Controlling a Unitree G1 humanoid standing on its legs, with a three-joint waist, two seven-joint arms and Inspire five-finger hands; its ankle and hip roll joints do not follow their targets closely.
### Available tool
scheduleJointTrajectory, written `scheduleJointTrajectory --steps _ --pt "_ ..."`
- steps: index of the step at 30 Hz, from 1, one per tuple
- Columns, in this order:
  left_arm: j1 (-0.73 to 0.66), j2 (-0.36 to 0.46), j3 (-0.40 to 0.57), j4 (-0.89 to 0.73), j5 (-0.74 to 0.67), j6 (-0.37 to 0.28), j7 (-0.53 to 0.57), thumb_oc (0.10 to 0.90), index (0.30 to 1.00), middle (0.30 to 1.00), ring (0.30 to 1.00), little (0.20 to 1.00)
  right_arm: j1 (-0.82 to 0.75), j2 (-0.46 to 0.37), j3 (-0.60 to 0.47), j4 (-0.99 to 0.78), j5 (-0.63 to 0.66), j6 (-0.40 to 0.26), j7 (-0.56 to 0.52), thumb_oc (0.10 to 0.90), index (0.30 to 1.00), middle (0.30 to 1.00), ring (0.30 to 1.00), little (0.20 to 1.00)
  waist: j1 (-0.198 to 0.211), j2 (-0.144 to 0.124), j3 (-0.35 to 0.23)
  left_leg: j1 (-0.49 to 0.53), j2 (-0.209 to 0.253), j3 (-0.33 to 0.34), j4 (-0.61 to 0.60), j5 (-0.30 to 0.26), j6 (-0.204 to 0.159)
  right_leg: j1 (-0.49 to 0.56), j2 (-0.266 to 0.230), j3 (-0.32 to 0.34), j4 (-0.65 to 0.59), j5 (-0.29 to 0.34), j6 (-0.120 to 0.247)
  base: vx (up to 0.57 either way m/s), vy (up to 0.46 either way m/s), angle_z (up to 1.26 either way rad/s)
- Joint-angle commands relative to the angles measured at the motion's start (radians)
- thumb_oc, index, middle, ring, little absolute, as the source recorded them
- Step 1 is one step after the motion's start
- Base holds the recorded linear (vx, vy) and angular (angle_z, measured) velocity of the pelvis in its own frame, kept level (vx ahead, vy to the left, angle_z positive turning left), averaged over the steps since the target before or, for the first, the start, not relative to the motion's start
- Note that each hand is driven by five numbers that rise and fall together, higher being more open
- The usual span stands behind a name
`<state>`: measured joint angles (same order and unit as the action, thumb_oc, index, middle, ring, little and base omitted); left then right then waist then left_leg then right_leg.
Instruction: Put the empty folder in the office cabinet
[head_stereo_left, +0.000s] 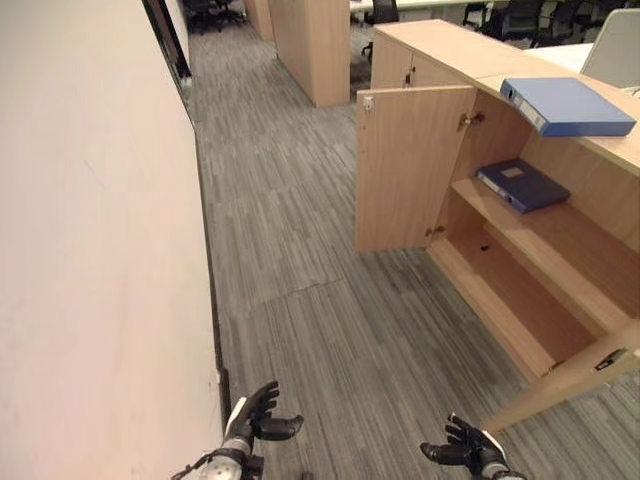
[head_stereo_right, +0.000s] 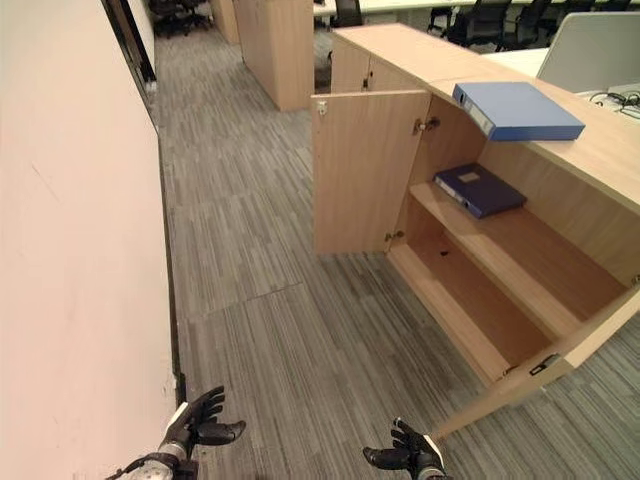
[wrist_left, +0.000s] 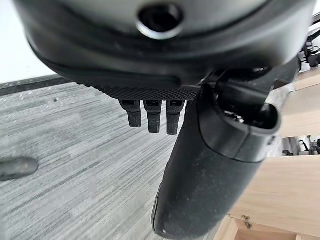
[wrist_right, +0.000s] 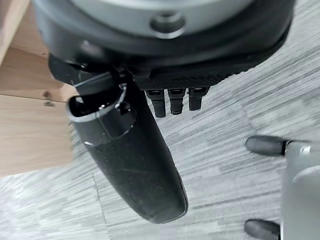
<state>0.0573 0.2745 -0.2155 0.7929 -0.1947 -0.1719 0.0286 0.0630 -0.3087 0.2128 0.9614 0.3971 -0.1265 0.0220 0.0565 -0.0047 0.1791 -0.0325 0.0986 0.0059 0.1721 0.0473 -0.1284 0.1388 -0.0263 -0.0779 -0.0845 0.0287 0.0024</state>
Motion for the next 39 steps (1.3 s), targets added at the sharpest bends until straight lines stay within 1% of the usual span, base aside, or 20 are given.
scheduleJointTrajectory --steps 1,4,8,13,16,17,18,19,20,21,22,24,25,26,28,30,32,36,37,39 --pt "-0.062 0.031 -0.037 -0.069 -0.038 -0.054 -0.019 0.800 0.900 0.900 0.900 0.900 -0.045 -0.053 -0.050 -0.067 0.044 -0.053 -0.001 0.800 0.900 0.900 0.900 0.900 0.004 -0.006 0.004 -0.063 0.144 0.034 -0.018 0.082 -0.011 0.039 -0.042 0.084 0.105 -0.171 0.082 0.22 0.086 0.11" --pt "-0.085 0.037 -0.051 -0.057 -0.024 -0.052 0.001 0.800 0.900 0.900 0.900 0.900 -0.076 -0.057 -0.042 -0.054 0.062 -0.054 -0.017 0.800 0.900 0.900 0.900 0.900 0.038 -0.011 0.025 -0.183 0.134 0.000 -0.128 0.143 -0.022 0.060 -0.041 0.104 0.116 -0.202 0.078 0.22 0.095 0.06" --pt "-0.097 0.040 -0.038 -0.041 -0.032 -0.051 0.017 0.800 0.900 0.900 0.900 0.900 -0.109 -0.043 -0.025 -0.027 0.072 -0.055 -0.028 0.800 0.900 0.900 0.900 0.900 0.069 -0.021 0.038 -0.236 0.135 -0.042 -0.221 0.144 -0.027 0.086 -0.025 0.147 0.156 -0.262 0.071 0.25 0.068 -0.02" --pt "-0.077 0.065 0.004 0.008 -0.026 -0.046 0.024 0.800 0.900 0.900 0.900 0.900 -0.127 -0.025 -0.010 0.001 0.069 -0.049 -0.028 0.800 0.900 0.900 0.900 0.900 0.126 -0.036 0.014 -0.282 0.184 -0.101 -0.228 0.150 -0.043 0.165 -0.010 0.226 0.203 -0.367 0.075 0.35 0.179 -0.61" --pt "-0.073 0.070 0.008 0.069 -0.015 -0.039 0.017 0.800 0.900 0.900 0.900 0.900 -0.118 0.002 -0.020 0.010 0.074 -0.047 -0.021 0.800 0.900 0.900 0.900 0.900 0.149 -0.055 -0.018 -0.279 0.196 -0.108 -0.221 0.171 -0.049 0.202 -0.051 0.248 0.207 -0.383 0.107 0.46 0.475 -0.47" --pt "-0.085 0.088 -0.006 0.100 0.015 -0.040 0.021 0.800 0.900 0.900 0.900 0.900 -0.116 0.025 -0.032 0.019 0.105 -0.050 -0.017 0.800 0.900 0.900 0.900 0.900 0.151 -0.080 -0.036 -0.272 0.187 -0.078 -0.183 0.188 -0.050 0.195 -0.088 0.253 0.210 -0.339 0.143 0.44 0.591 -0.13" --pt "-0.094 0.104 -0.027 0.112 0.056 -0.040 0.021 0.800 0.900 0.900 0.900 0.900 -0.113 0.049 -0.040 0.027 0.126 -0.047 -0.008 0.800 0.900 0.900 0.900 0.900 0.152 -0.102 -0.057 -0.270 0.165 -0.046 -0.133 0.182 -0.039 0.181 -0.126 0.263 0.224 -0.235 0.187 0.52 0.711 -0.33" --pt "-0.098 0.119 -0.043 0.119 0.079 -0.037 0.013 0.800 0.900 0.900 0.900 0.900 -0.122 0.064 -0.031 0.036 0.126 -0.042 0.004 0.800 0.900 0.900 0.900 0.900 0.153 -0.119 -0.069 -0.256 0.143 -0.015 -0.123 0.154 -0.014 0.140 -0.151 0.282 0.284 -0.078 0.221 0.40 0.597 -0.28" --pt "-0.100 0.129 -0.047 0.120 0.086 -0.036 0.011 0.800 0.900 0.900 0.900 0.900 -0.135 0.072 -0.025 0.039 0.121 -0.038 0.003 0.800 0.900 0.900 0.900 0.900 0.155 -0.120 -0.073 -0.244 0.137 0.005 -0.124 0.136 0.002 0.109 -0.164 0.282 0.320 -0.008 0.242 0.26 0.437 -0.50" --pt "-0.105 0.135 -0.051 0.119 0.088 -0.037 0.011 0.800 0.900 0.900 0.900 0.900 -0.145 0.076 -0.021 0.039 0.114 -0.036 0.004 0.800 0.900 0.900 0.900 0.900 0.154 -0.113 -0.072 -0.226 0.132 0.017 -0.127 0.123 0.015 0.077 -0.167 0.268 0.356 0.032 0.258 0.21 0.438 -0.42" --pt "-0.107 0.148 -0.059 0.118 0.095 -0.037 0.011 0.800 0.900 0.900 0.900 0.900 -0.164 0.085 -0.017 0.027 0.108 -0.034 0.002 0.800 0.900 0.900 0.900 0.900 0.155 -0.094 -0.071 -0.185 0.125 0.040 -0.145 0.097 0.036 0.031 -0.180 0.213 0.416 0.130 0.259 0.19 0.457 -0.14" --pt "-0.104 0.157 -0.058 0.124 0.100 -0.036 0.012 0.800 0.900 0.900 0.900 0.900 -0.176 0.089 -0.018 0.012 0.101 -0.033 0.001 0.800 0.900 0.900 0.900 0.900 0.152 -0.072 -0.061 -0.134 0.104 0.079 -0.168 0.074 0.060 -0.010 -0.226 0.103 0.473 0.192 0.259 0.19 0.563 -0.17" --pt "-0.101 0.148 -0.054 0.133 0.098 -0.028 0.007 0.800 0.900 0.900 0.900 0.900 -0.183 0.086 -0.009 0.001 0.089 -0.036 0.001 0.800 0.900 0.900 0.900 0.900 0.145 -0.058 -0.058 -0.086 0.063 0.115 -0.210 0.059 0.082 -0.025 -0.193 0.032 0.502 0.163 0.259 0.32 0.979 -0.31" --pt "-0.095 0.128 -0.042 0.136 0.115 -0.020 -0.003 0.800 0.900 0.900 0.900 0.900 -0.187 0.072 -0.007 -0.007 0.077 -0.039 -0.002 0.800 0.900 0.900 0.900 0.900 0.104 -0.028 -0.030 -0.008 0.009 0.144 -0.248 0.027 0.097 -0.178 0.008 -0.006 0.515 0.001 0.259 0.29 0.831 -0.41" --pt "-0.094 0.128 -0.042 0.136 0.115 -0.020 -0.003 0.800 0.900 0.900 0.900 0.900 -0.186 0.072 -0.006 -0.007 0.077 -0.039 -0.002 0.800 0.900 0.900 0.900 0.900 0.099 -0.032 -0.023 -0.001 0.003 0.141 -0.247 0.023 0.098 -0.171 0.002 -0.010 0.521 -0.008 0.259 0.17 0.332 -0.24" --pt "-0.095 0.124 -0.056 0.151 0.136 -0.017 -0.014 0.800 0.900 0.900 0.900 0.900 -0.167 0.068 -0.013 0.000 0.081 -0.041 -0.006 0.800 0.900 0.900 0.900 0.900 0.085 -0.042 -0.020 0.055 -0.020 0.163 -0.259 -0.018 0.100 -0.209 -0.005 -0.124 0.396 -0.100 0.196 0.25 0.192 0.39" --pt "-0.101 0.107 -0.076 0.164 0.164 -0.017 -0.028 0.800 0.900 0.900 0.900 0.900 -0.143 0.059 -0.034 0.021 0.095 -0.038 -0.008 0.800 0.900 0.900 0.900 0.900 0.048 -0.047 -0.017 0.112 -0.037 0.174 -0.259 -0.060 0.096 -0.255 -0.038 -0.165 0.259 -0.047 0.174 0.29 0.060 0.32" --pt "-0.105 0.093 -0.091 0.161 0.171 -0.022 -0.028 0.800 0.900 0.900 0.900 0.900 -0.126 0.053 -0.060 0.024 0.115 -0.038 -0.010 0.800 0.900 0.900 0.900 0.900 0.010 -0.032 -0.006 0.149 -0.033 0.177 -0.259 -0.087 0.089 -0.283 -0.083 -0.197 0.203 0.004 0.187 0.21 -0.023 -0.28" --pt "-0.101 0.088 -0.110 0.147 0.191 -0.029 -0.042 0.800 0.900 0.900 0.900 0.900 -0.106 0.057 -0.088 0.048 0.136 -0.037 -0.010 0.800 0.900 0.900 0.900 0.900 -0.022 -0.023 -0.002 0.197 -0.023 0.187 -0.252 -0.115 0.079 -0.296 -0.154 -0.207 0.170 0.043 0.197 0.27 -0.082 -0.09" --pt "-0.094 0.090 -0.115 0.132 0.195 -0.032 -0.047 0.800 0.900 0.900 0.900 0.900 -0.100 0.056 -0.096 0.054 0.139 -0.037 -0.009 0.800 0.900 0.900 0.900 0.900 -0.025 -0.018 0.003 0.211 -0.018 0.192 -0.240 -0.125 0.078 -0.291 -0.172 -0.200 0.175 0.052 0.200 0.20 -0.070 -0.07"
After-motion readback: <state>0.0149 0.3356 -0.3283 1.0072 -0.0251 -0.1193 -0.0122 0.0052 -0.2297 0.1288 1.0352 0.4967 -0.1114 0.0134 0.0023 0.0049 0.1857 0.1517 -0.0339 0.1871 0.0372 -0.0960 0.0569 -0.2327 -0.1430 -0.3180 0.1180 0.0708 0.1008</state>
